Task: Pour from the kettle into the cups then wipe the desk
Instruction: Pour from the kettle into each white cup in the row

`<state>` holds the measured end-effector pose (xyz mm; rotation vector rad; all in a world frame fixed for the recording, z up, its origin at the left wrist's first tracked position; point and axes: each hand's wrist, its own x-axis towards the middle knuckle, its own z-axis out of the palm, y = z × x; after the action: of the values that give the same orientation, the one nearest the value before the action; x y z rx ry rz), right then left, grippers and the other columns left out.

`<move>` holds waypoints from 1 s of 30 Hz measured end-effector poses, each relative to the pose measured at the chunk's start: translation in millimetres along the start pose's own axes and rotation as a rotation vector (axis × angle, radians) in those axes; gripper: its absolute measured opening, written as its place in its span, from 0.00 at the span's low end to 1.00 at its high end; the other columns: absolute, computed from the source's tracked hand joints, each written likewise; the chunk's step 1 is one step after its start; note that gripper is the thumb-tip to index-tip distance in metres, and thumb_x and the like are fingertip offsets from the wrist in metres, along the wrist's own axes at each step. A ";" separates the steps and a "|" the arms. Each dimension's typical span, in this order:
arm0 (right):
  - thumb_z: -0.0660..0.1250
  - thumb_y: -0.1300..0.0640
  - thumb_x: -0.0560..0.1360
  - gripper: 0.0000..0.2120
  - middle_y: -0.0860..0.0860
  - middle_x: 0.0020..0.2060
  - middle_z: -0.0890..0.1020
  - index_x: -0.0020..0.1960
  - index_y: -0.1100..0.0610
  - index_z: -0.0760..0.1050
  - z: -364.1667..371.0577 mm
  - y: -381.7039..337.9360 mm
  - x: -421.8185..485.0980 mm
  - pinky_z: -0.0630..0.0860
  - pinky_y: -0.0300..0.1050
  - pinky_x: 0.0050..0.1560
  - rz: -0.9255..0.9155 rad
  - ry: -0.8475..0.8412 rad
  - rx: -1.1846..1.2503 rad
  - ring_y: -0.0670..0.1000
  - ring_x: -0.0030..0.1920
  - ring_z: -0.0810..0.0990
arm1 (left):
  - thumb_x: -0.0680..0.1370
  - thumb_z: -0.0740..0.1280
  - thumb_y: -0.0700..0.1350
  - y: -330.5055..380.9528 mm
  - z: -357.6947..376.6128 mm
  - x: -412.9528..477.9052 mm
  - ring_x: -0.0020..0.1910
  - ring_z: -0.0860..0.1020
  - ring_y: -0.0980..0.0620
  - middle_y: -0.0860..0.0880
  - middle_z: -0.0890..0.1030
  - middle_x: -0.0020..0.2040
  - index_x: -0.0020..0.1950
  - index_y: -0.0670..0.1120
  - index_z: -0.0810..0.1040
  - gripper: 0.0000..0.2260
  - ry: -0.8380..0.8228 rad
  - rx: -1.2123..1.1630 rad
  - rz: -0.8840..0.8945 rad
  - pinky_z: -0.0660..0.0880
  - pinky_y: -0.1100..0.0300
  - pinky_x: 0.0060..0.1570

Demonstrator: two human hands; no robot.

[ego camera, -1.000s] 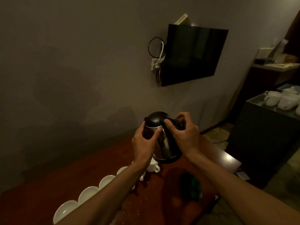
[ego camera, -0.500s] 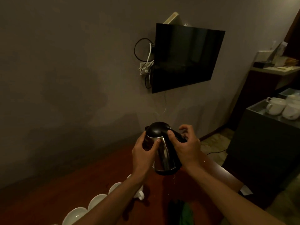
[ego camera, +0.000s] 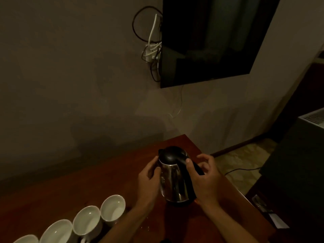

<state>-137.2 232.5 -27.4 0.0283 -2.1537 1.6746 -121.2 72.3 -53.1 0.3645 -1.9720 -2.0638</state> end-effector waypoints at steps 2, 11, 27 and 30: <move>0.74 0.48 0.73 0.12 0.50 0.35 0.81 0.50 0.41 0.72 -1.6 16.9 4.4 0.82 0.58 0.33 0.016 -0.006 0.007 0.50 0.32 0.82 | 0.82 0.66 0.39 -13.1 9.9 4.1 0.68 0.75 0.55 0.53 0.78 0.69 0.71 0.52 0.76 0.18 0.014 -0.001 -0.025 0.75 0.48 0.67; 0.75 0.53 0.73 0.14 0.44 0.37 0.83 0.51 0.43 0.72 -0.3 61.3 19.8 0.81 0.45 0.30 0.002 -0.029 0.059 0.47 0.34 0.84 | 0.80 0.67 0.38 -48.3 35.4 18.1 0.69 0.74 0.55 0.55 0.78 0.68 0.69 0.54 0.77 0.20 0.066 -0.011 -0.005 0.74 0.47 0.67; 0.75 0.47 0.69 0.14 0.40 0.43 0.82 0.49 0.37 0.72 29.0 67.6 -11.1 0.81 0.38 0.35 -0.010 -0.068 0.186 0.44 0.42 0.84 | 0.79 0.69 0.36 -66.2 23.3 21.4 0.65 0.78 0.56 0.54 0.80 0.66 0.69 0.53 0.78 0.20 0.185 -0.036 0.106 0.78 0.53 0.62; 0.75 0.45 0.68 0.15 0.39 0.45 0.81 0.49 0.36 0.72 41.1 61.9 -25.2 0.81 0.39 0.39 -0.009 -0.084 0.201 0.44 0.44 0.84 | 0.79 0.68 0.36 -66.6 6.7 16.2 0.65 0.78 0.55 0.54 0.80 0.66 0.69 0.52 0.78 0.20 0.217 -0.019 0.114 0.78 0.49 0.62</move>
<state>-142.8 205.5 -100.9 0.1677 -2.0322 1.9094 -139.8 75.5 -119.3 0.4413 -1.8021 -1.8858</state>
